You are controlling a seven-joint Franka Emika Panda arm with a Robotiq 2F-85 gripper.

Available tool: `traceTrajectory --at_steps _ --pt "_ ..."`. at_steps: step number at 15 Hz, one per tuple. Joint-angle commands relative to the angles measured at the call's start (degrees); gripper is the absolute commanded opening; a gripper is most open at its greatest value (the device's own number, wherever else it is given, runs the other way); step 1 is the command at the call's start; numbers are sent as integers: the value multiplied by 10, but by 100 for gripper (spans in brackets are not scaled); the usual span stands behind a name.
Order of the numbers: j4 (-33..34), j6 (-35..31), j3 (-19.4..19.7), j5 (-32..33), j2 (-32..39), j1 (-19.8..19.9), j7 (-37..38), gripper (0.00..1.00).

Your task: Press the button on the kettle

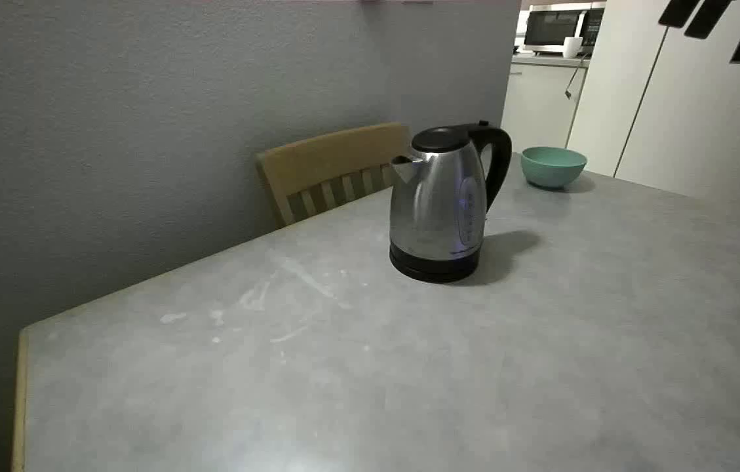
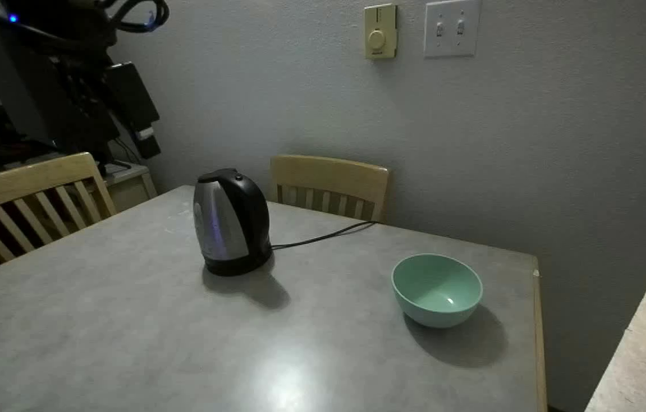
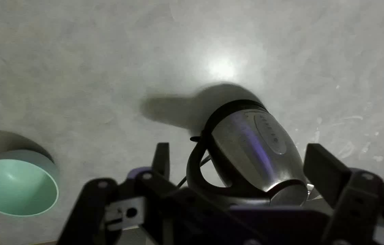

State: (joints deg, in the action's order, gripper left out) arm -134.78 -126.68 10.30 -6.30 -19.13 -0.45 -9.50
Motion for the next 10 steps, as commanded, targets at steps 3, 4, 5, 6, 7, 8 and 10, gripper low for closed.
traceTrajectory --at_steps 3,4,5,6,7,8,10 --pt "1 2 -11 -5 1 13 -3 100" --pt "1 2 -11 -5 1 13 -3 100" --pt "1 2 -11 -5 1 13 -3 100" --pt "1 2 -11 -5 1 13 -3 100" --pt "1 2 -11 -5 1 13 -3 100" --pt "1 2 -11 -5 1 13 -3 100" --pt "9 6 -10 -7 8 11 -10 100"
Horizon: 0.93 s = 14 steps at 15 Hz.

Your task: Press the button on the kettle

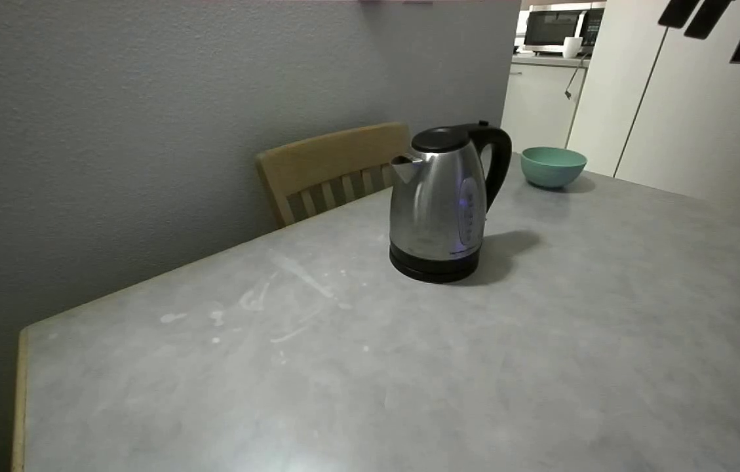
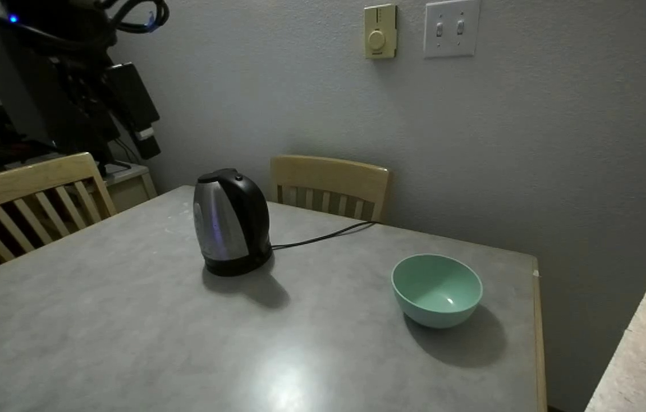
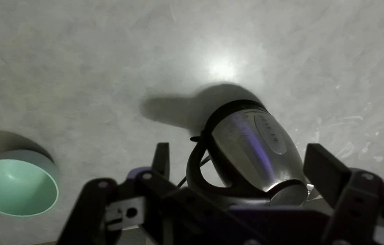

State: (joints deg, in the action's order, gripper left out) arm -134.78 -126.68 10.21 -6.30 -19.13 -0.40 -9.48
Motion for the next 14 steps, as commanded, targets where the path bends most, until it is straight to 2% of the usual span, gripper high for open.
traceTrajectory --at_steps 1,5,9,14 --pt "17 8 -11 -2 15 11 -13 100" --pt "71 31 -10 5 55 8 -37 100" --pt "165 80 -19 20 125 8 -59 100" --pt "315 161 -39 30 247 11 -82 100"
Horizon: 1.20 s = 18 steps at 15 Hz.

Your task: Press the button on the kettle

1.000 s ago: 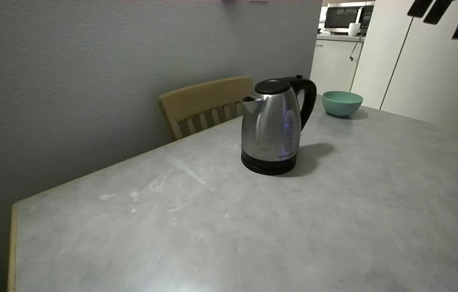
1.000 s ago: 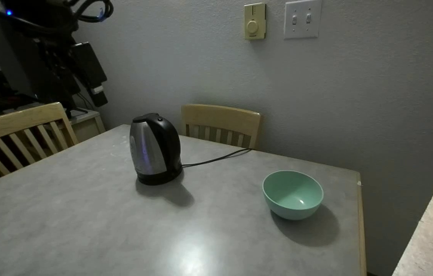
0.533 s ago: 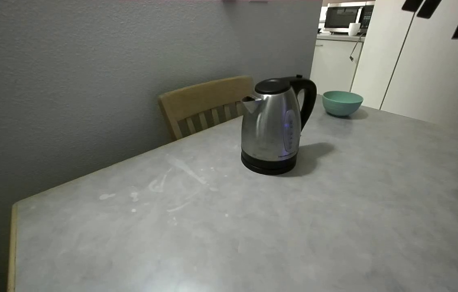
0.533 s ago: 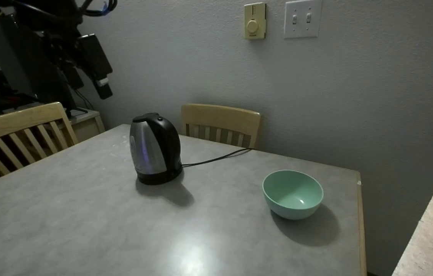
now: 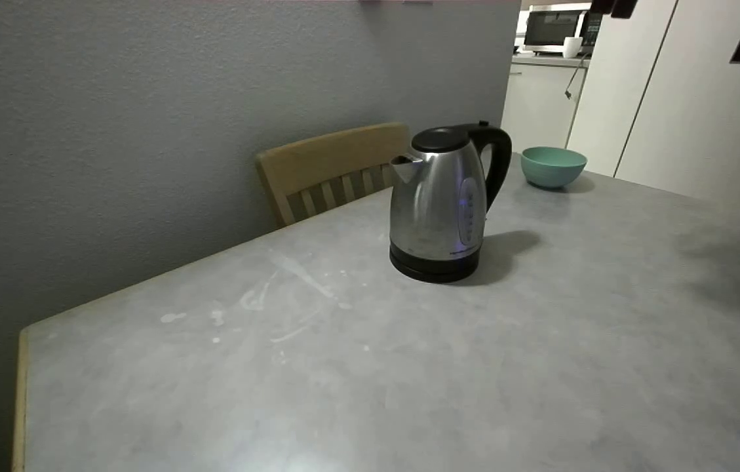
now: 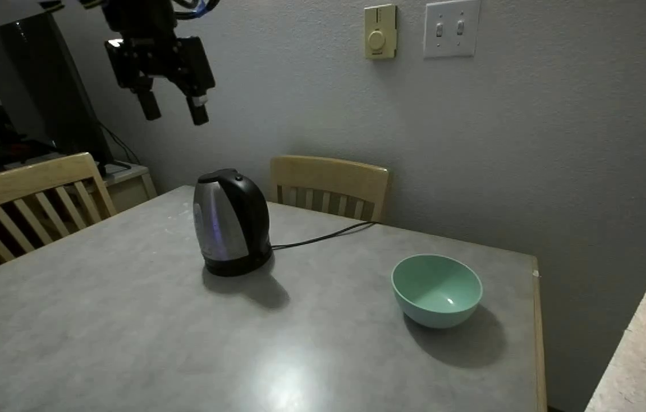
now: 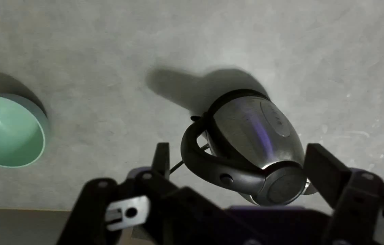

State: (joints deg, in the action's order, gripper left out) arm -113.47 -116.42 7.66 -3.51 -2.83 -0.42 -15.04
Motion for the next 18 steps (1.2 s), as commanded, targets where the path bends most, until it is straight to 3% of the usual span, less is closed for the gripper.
traceTrajectory --at_steps 1,5,6,14,15,17,18 --pt "134 79 -18 0 111 14 -32 100" --pt "257 174 -29 12 205 25 -41 100" --pt "181 120 -34 7 152 22 -24 100" --pt "230 137 -45 -1 193 31 -43 99" --pt "239 146 -46 0 197 31 -41 74" --pt "272 157 -50 3 219 31 -45 72" --pt "292 169 -53 5 230 30 -42 64"
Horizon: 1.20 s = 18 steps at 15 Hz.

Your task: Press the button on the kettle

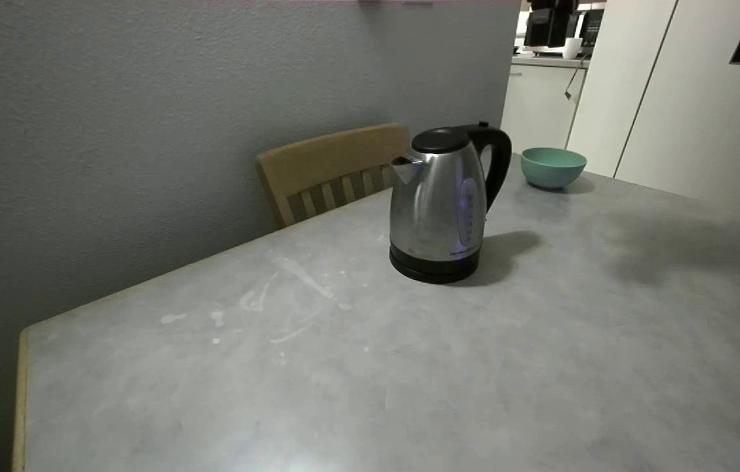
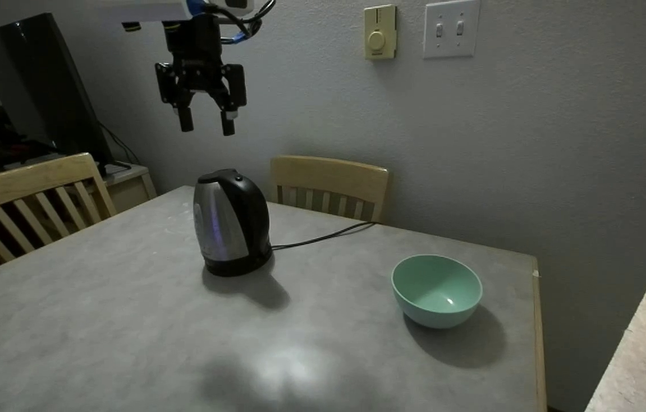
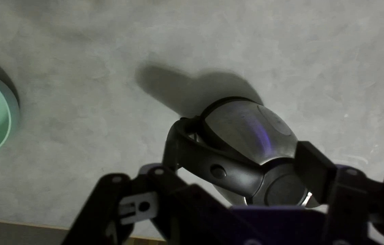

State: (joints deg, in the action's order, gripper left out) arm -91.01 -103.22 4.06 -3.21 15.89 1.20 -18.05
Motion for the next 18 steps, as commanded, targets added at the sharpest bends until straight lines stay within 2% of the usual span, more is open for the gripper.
traceTrajectory --at_steps 1,5,9,13,18 --pt "86 45 -19 2 55 14 -14 56" --pt "188 98 -31 -13 125 25 -34 27" --pt "298 163 -51 -63 206 51 -46 2" --pt "395 243 -68 -97 284 64 -15 0" --pt "456 279 -58 -115 328 61 68 0"
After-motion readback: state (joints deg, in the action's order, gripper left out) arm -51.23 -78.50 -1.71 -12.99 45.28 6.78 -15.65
